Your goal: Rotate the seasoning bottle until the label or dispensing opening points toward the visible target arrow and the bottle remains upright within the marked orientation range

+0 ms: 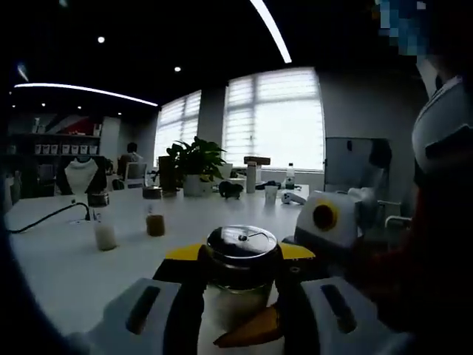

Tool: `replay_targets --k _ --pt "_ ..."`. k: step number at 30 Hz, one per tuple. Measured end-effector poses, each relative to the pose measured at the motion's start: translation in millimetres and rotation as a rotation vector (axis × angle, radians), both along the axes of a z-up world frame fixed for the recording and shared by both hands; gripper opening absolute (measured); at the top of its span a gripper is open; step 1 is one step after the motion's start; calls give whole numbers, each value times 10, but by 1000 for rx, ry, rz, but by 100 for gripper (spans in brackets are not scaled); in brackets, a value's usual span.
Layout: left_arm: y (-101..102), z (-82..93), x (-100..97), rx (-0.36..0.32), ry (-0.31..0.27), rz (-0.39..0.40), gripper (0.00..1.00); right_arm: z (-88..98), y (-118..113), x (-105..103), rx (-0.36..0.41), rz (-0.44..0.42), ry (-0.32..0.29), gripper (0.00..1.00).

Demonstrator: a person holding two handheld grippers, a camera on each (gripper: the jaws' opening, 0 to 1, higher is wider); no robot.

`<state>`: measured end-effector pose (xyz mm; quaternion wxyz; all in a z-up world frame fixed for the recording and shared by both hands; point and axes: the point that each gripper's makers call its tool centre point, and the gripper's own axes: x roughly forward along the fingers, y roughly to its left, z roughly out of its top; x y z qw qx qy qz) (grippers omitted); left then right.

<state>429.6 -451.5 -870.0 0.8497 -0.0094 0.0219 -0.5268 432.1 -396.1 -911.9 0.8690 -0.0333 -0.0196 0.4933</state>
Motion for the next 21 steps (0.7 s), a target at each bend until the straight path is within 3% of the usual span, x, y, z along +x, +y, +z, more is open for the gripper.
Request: replay_targets --k 10,21 --pt "-24 21 -104 11 -4 -95 38 30 60 -76 4 45 -4 37" --pt "-45 3 -137 21 -24 -110 38 19 53 -84 6 34 -18 36"
